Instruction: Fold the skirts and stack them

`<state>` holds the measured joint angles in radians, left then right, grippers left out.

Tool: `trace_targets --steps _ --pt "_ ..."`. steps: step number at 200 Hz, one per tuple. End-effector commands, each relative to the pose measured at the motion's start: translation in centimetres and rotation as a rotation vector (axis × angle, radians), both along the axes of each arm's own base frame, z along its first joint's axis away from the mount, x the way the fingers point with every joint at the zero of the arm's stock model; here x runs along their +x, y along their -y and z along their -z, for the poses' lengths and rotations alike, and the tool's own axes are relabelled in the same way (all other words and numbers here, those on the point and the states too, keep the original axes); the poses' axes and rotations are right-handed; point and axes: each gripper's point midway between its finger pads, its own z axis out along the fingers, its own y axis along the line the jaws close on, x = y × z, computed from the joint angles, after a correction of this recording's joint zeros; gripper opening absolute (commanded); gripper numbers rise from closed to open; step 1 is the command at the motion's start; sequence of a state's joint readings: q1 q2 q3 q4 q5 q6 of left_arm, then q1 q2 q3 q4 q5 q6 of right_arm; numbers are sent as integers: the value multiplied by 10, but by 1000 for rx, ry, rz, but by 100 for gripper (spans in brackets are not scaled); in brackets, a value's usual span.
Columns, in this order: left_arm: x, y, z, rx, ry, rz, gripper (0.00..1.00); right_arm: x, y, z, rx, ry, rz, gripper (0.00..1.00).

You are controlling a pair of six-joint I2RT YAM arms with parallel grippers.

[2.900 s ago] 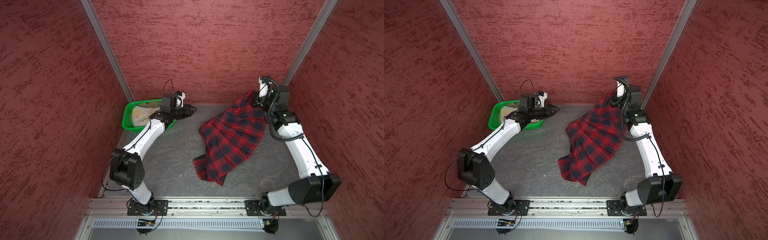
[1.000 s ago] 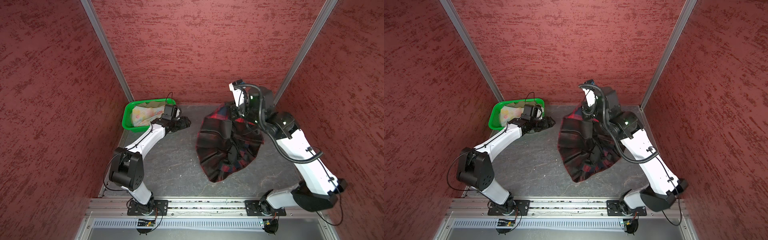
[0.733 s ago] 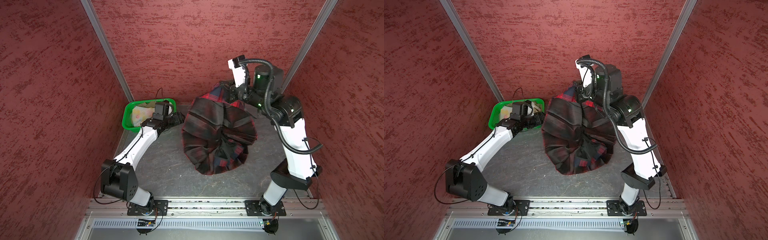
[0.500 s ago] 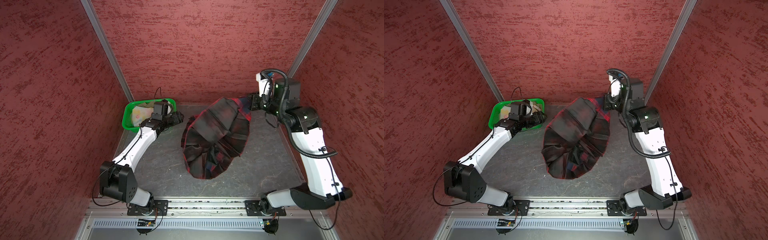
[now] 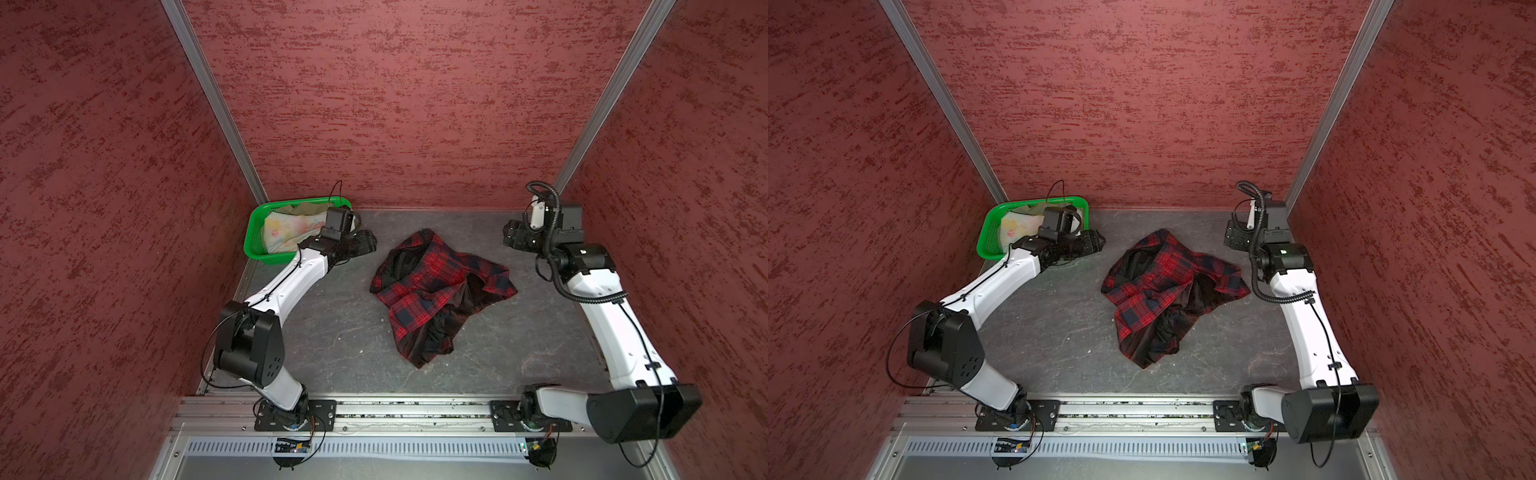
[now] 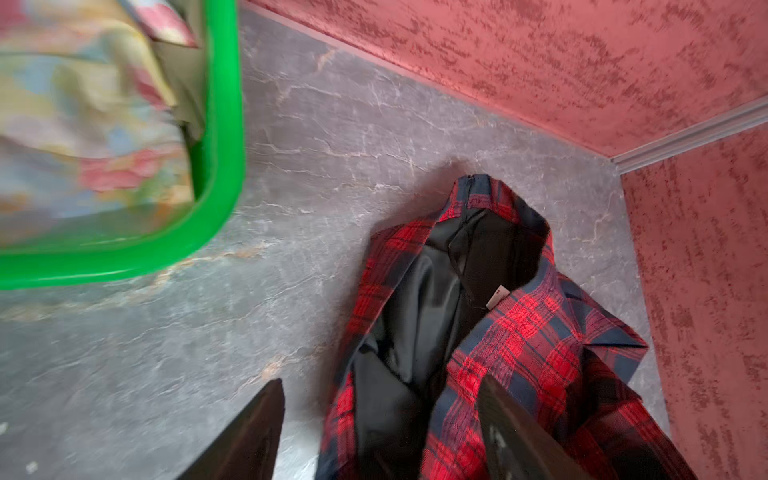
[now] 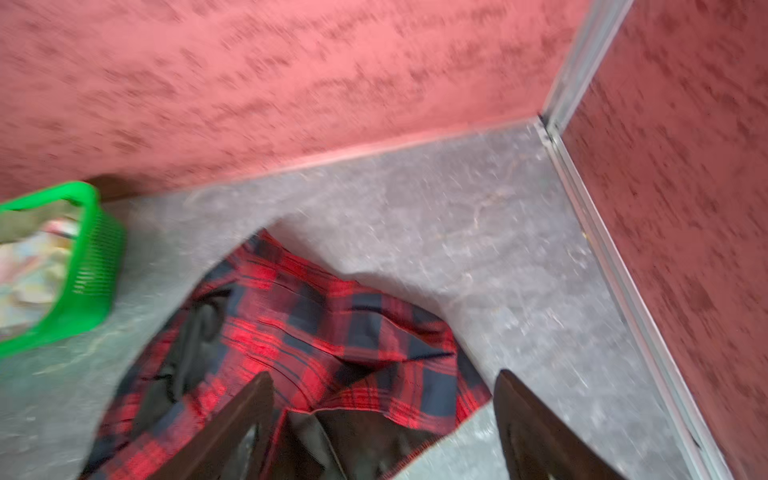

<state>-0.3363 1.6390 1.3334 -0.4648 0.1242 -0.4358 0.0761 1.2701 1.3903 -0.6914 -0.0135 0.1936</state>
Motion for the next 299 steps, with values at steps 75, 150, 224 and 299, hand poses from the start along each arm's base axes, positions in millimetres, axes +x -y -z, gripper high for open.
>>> trace_targets --steps 75,150,224,299 --pt "35 110 31 -32 40 305 76 1 -81 84 148 -75 -200 82" --pt "57 197 54 -253 49 505 77 -7 -72 89 227 -49 -162 83" --pt "30 245 20 -397 72 653 2 -17 -50 91 211 -48 -145 83" --pt "40 219 -63 -305 212 563 0 -47 -69 131 265 -184 -192 81"
